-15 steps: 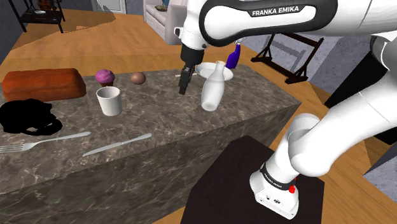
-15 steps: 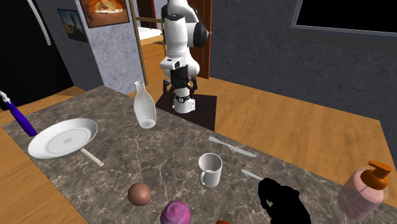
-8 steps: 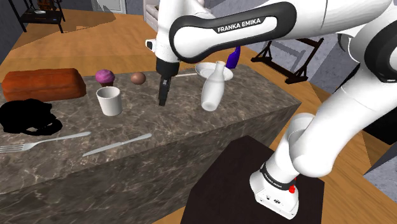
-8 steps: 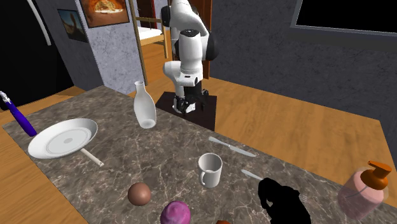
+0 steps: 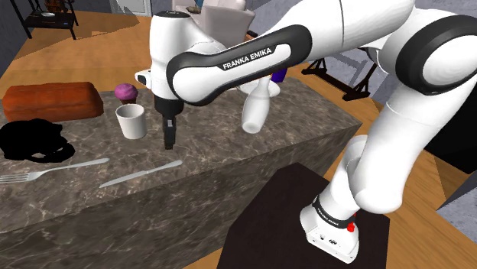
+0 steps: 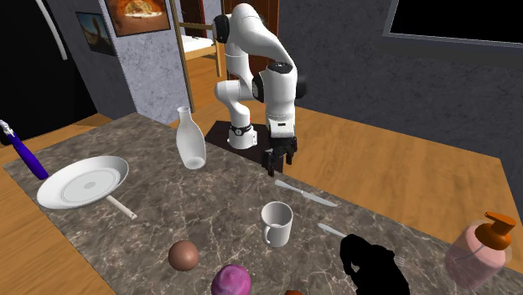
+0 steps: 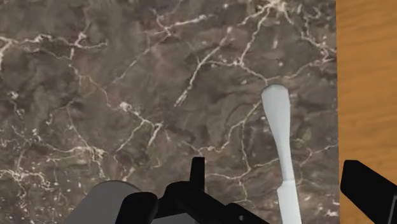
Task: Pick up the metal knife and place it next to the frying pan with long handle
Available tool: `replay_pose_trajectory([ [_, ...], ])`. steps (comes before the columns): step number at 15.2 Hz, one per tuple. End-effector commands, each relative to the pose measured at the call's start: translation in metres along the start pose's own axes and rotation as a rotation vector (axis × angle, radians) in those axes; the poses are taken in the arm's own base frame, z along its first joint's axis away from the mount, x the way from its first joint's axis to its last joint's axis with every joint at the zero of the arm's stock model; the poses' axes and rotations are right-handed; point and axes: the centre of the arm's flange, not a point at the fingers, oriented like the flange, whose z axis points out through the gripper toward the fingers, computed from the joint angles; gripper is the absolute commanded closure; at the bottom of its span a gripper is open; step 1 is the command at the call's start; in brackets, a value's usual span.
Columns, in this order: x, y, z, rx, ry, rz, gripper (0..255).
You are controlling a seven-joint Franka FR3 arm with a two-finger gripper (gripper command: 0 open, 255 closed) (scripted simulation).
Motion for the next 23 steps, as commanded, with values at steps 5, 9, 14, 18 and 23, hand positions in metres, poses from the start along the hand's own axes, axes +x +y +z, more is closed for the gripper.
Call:
replay_pose_trajectory([
  [5,0.056,-0.035,0.043,0.005,0.007,-0.188,0],
  [9,0.074,-0.049,0.063,0.006,0.009,-0.254,0],
  [14,0.074,-0.049,0.09,0.006,0.009,-0.254,0],
  [18,0.074,-0.049,0.098,0.006,0.009,-0.254,0],
  [23,0.074,-0.05,0.098,0.006,0.009,-0.254,0],
])
